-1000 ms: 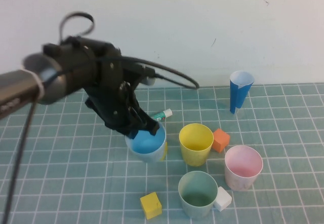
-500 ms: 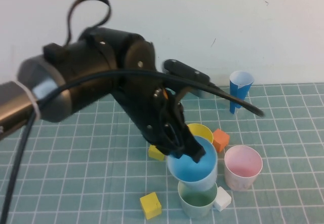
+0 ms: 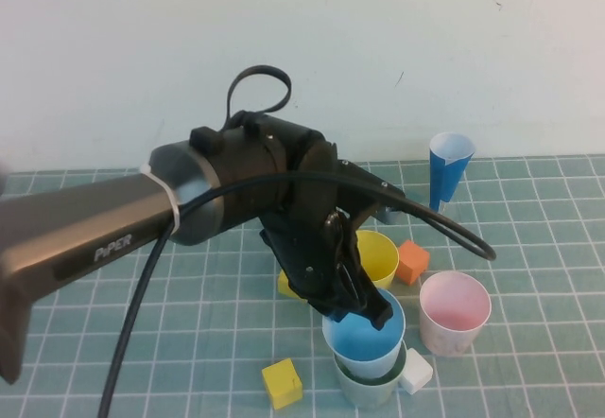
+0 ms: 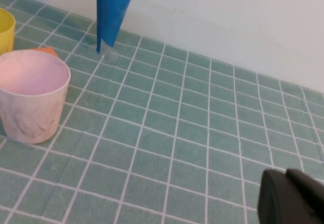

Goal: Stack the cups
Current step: Place the blue cup on the green cup, then pick up the yellow cup

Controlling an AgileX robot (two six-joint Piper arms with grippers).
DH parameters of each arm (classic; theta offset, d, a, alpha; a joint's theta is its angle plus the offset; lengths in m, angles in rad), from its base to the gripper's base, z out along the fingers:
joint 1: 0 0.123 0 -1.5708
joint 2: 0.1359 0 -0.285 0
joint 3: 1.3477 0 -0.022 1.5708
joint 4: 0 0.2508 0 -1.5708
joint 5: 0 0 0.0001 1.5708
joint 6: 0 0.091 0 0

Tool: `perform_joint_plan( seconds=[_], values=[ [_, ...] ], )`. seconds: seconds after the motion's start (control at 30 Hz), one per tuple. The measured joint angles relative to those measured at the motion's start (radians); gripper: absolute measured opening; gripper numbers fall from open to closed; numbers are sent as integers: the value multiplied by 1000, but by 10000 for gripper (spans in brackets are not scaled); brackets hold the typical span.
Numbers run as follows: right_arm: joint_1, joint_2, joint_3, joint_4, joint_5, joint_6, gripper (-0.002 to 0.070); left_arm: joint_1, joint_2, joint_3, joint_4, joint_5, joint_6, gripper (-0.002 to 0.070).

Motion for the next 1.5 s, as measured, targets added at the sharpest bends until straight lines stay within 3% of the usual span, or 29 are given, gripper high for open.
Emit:
perform_joint_plan(
  seconds=[0.33,0.4,0.57,0.67,0.73,0.87,0.97,1.1,1.33,1.5],
  values=[
    [0,0,0,0,0,0,-3,0,40,0,7,-60,-8,21],
    [0,0,0,0,0,0,-3,0,40,0,7,-66,-8,72],
    [0,0,0,-48,0,-28,-3,0,40,0,7,-70,-55,289],
    [0,0,0,-62,0,-36,-3,0,20,0,9,-85,-64,326],
    [0,0,0,-66,0,-38,-3,0,-17,0,10,-101,-68,289],
    [0,0,0,-70,1,-45,-3,0,-135,2,23,-108,-70,122],
    [0,0,0,-70,2,-45,-3,0,-264,24,33,-120,-66,37],
    [0,0,0,-40,1,-28,-3,0,-436,112,35,-155,-66,8],
    [0,0,3,330,-41,124,-3,0,-760,398,35,-286,-66,2],
    [0,0,3,471,-107,183,-3,0,-939,608,37,-362,-116,1]
  ],
)
